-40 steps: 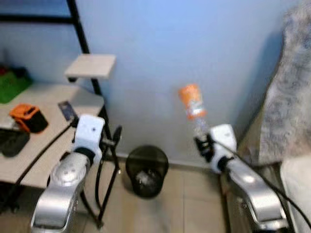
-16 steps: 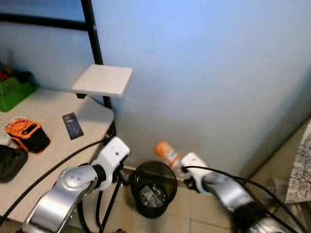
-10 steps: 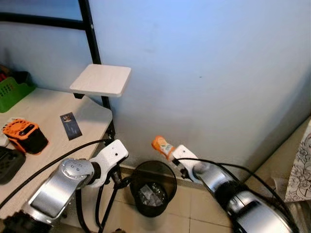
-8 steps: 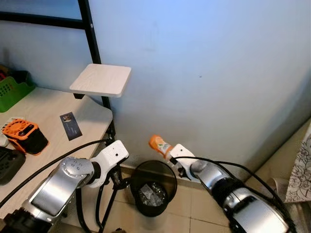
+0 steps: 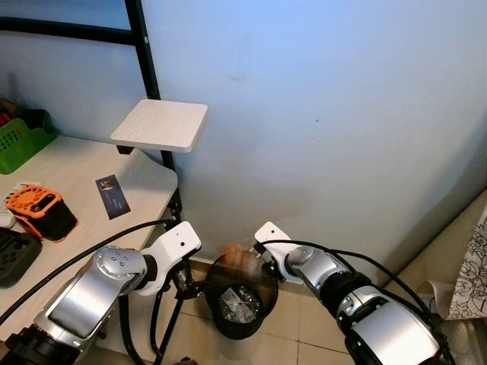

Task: Clean up the room

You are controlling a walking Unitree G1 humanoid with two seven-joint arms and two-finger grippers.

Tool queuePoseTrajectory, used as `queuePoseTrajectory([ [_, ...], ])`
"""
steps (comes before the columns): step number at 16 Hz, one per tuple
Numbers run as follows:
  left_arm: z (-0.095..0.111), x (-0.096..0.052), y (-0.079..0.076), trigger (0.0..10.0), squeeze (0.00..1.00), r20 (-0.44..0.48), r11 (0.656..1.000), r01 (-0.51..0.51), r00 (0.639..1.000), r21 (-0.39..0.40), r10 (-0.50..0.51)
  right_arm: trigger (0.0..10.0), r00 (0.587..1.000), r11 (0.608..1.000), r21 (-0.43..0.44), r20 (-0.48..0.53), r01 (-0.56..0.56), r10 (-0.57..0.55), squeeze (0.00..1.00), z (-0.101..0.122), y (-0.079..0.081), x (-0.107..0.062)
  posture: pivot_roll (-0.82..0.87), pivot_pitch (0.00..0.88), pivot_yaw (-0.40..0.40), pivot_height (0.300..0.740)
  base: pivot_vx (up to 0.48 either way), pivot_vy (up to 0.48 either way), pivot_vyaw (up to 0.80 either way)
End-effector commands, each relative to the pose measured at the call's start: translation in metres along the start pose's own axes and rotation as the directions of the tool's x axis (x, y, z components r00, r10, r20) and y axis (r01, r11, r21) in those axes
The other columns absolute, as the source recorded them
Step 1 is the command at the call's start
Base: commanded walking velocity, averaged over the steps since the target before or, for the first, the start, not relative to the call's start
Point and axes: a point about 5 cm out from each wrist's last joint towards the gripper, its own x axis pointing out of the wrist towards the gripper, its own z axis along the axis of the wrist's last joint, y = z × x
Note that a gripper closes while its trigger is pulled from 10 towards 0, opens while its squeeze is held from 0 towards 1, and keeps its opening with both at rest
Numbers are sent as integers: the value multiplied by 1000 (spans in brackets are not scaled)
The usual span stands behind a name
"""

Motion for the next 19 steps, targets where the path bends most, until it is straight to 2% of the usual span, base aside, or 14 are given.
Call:
queuePoseTrajectory([
  [1,2,-1,2,10000,0,1,1000,-8,1000,7,8,10000,1000,1000,-9,6,-15,15,1000,3,0,0,3,0,-40,740,0,0,0],
  [5,-1,-2,1,10000,0,3,1000,-19,1000,-4,19,10000,998,998,-5,10,-62,62,1000,0,7,2,4,0,-46,740,0,0,0],
  [7,2,-1,-1,10000,0,45,998,-67,997,-15,67,10000,997,998,35,59,-59,57,1000,1,3,0,5,0,-49,740,0,0,0],
  [8,12,1,0,10000,0,127,980,-187,973,-61,194,10000,987,989,145,159,-36,12,1000,4,-11,-6,1,0,-49,740,0,0,0],
  [9,17,1,-1,10000,0,171,966,-240,952,-92,253,10000,971,968,250,234,-17,-43,1000,2,-25,-14,0,0,-52,740,0,0,0],
  [10,20,-1,-5,10000,0,209,942,-297,922,-158,326,10000,910,911,411,365,33,-198,1000,-9,-44,-44,-18,0,-40,740,0,0,0],
  [11,20,-2,-5,10000,0,211,931,-317,912,-182,352,10000,891,895,444,385,49,-240,1000,-13,-48,-54,-24,0,-36,740,0,0,0],
  [12,21,-3,-5,10000,0,217,918,-337,899,-211,380,10000,867,876,478,409,62,-285,0,-18,-51,-66,-41,0,-26,740,0,0,0],
  [13,21,-4,-5,10000,0,220,909,-348,891,-228,396,10000,852,865,497,422,70,-311,0,-20,-52,-74,-41,0,-26,740,0,0,0],
  [14,24,-10,-4,10000,0,248,861,-404,840,-311,483,10000,803,828,556,459,76,-381,0,-23,-52,-95,-64,0,-10,740,0,0,0],
  [15,24,-14,-3,10000,0,253,832,-426,813,-355,524,10000,787,811,579,464,78,-407,0,-25,-51,-103,-64,0,-7,740,0,0,0],
  [16,24,-21,-1,10000,0,246,785,-472,770,-400,588,10000,769,780,620,456,88,-449,0,-28,-49,-111,-60,0,-10,740,0,0,0],
  [17,23,-25,0,10000,0,244,761,-497,745,-418,620,10000,755,751,653,444,96,-482,0,-29,-47,-116,-55,0,-12,740,0,0,-731],
  [19,23,-27,1,10000,0,243,751,-506,736,-424,633,10000,754,739,667,438,91,-489,0,-28,-43,-123,-57,0,-11,740,0,0,-756],
])
